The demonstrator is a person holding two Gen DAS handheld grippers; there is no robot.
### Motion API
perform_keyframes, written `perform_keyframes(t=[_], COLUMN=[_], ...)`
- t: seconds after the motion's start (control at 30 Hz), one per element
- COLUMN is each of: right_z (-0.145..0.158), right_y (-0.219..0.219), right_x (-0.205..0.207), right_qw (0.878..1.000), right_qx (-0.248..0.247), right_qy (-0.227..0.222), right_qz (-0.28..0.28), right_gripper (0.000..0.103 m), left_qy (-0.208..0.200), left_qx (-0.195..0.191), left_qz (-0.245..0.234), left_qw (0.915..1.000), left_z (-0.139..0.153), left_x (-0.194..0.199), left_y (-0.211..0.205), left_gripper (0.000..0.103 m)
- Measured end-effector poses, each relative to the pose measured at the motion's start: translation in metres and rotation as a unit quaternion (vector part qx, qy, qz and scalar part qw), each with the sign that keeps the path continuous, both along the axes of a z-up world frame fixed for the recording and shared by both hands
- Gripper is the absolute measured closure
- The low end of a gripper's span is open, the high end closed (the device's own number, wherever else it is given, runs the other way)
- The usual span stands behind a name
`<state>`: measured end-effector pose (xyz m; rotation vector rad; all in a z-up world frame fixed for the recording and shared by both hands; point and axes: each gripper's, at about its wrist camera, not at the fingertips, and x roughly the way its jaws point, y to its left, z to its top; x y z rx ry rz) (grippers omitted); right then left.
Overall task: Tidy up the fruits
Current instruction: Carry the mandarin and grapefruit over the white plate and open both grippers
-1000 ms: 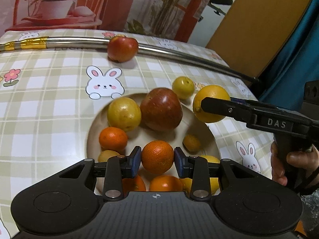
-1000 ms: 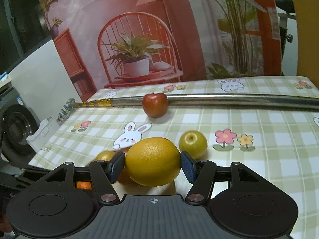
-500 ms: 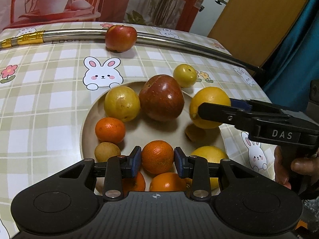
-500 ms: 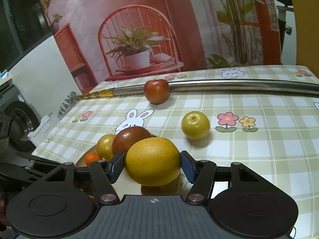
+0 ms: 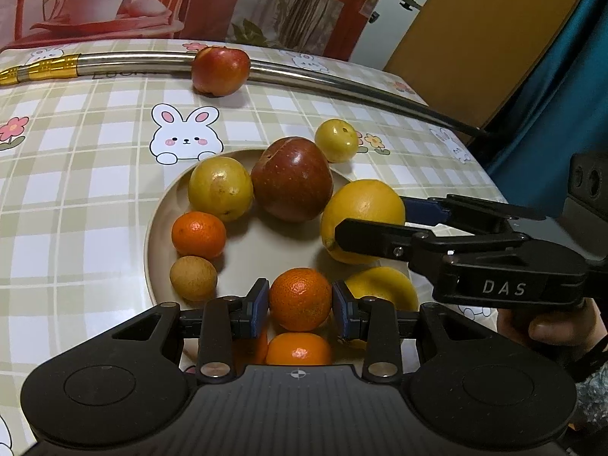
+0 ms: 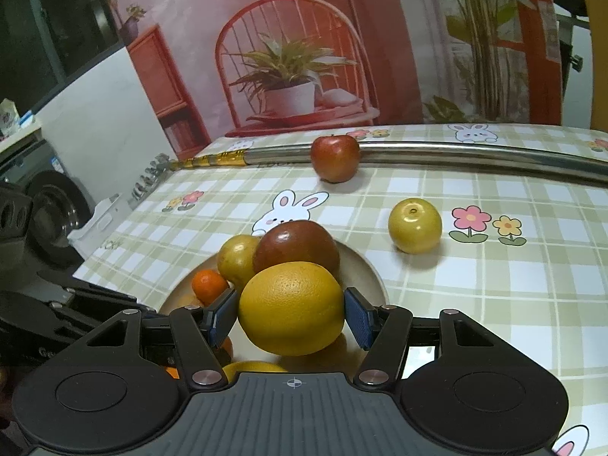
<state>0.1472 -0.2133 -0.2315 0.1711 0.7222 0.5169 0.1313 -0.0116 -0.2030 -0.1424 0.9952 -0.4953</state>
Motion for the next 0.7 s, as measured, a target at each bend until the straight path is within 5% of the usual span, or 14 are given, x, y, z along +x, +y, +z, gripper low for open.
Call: perform_keyframes(t=[0.7], right_z=[0.001], right_y=[-0.005], right_x=[-0.007], right_qw=[0.999], right_qx=[0.019], right_qy=[0.025], right_qz=[-0.011], right_gripper=[0.046], left_qy=[-0.024], left_qx=[-0.031], left_qz=[0.032], left_qw=[0.9987], left_z=[0.015], left_x=[-0.005], left_y=[0.020], left_gripper=[0.065])
